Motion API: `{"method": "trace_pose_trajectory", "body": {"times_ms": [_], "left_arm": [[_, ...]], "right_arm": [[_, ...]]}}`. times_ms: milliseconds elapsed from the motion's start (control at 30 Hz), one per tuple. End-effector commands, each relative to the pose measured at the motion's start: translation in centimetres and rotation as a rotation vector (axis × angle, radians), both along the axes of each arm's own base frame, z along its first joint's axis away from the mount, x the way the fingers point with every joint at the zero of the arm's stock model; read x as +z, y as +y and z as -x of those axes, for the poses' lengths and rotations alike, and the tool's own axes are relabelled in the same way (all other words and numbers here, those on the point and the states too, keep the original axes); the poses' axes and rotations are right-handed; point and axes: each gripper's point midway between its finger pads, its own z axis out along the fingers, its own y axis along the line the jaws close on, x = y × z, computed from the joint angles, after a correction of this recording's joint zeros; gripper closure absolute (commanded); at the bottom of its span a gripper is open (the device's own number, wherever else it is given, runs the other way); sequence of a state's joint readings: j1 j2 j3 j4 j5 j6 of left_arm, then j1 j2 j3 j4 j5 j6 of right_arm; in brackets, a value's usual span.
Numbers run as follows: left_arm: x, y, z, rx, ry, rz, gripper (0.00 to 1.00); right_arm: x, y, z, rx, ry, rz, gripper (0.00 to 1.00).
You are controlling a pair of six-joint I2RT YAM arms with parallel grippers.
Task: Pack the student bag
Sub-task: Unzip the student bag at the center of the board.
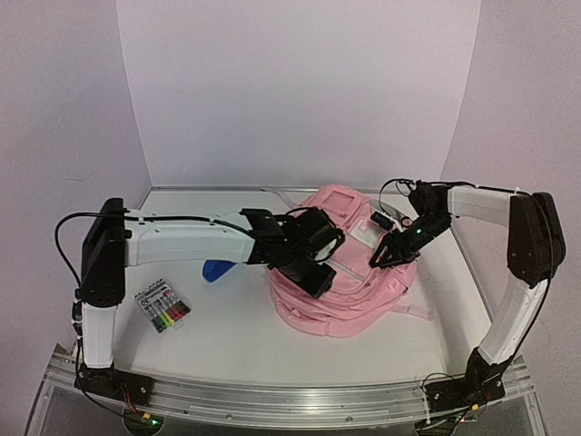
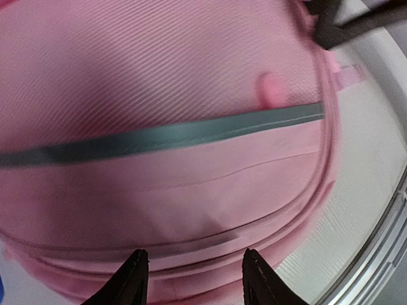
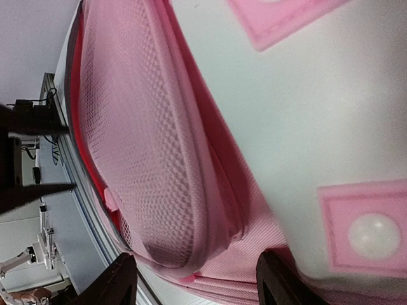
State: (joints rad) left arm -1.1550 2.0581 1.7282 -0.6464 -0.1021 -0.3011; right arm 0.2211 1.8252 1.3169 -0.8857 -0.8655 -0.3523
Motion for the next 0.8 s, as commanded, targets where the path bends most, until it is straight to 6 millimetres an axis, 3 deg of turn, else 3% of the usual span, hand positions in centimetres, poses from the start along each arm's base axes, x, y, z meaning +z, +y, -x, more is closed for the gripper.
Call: {"method": "trace_pose_trajectory", "body": {"times_ms": [0,167,367,500,633,700,767], "left_arm": [[-2.4,5.4,-2.6,0.323,0.178,0.036,0.49],[-4.7,7.2,-6.6,0.39,0.175,0.019,0.51],[-4.1,8.6,-13.0,0.442,0.136,0.061,0.5],[-2.6,9.6,-16.7,0.47,0.093,0.096,0.48],[-0.4,10.2,-18.3,0.504,0.059,0.125,0.47],[1.2,9.9,-17.9,0.502,0.045,0.166,0.46],[4.1,8.7,-16.6,0.464,-0.001,0.248,0.44]], "right_arm": [[0.2,1.4,1.4,0.01,-0.007,-0.001,0.35],[0.1,3.1,3.3,0.04,0.011,-0.012,0.35],[1.0,6.7,4.6,0.095,-0.034,-0.037,0.35],[3.5,8.8,5.0,0.138,-0.089,-0.089,0.34],[6.4,9.0,4.2,0.136,-0.168,-0.113,0.31],[7.6,7.9,3.0,0.108,-0.213,-0.1,0.3],[8.5,6.1,1.7,0.072,-0.244,-0.088,0.29]]}}
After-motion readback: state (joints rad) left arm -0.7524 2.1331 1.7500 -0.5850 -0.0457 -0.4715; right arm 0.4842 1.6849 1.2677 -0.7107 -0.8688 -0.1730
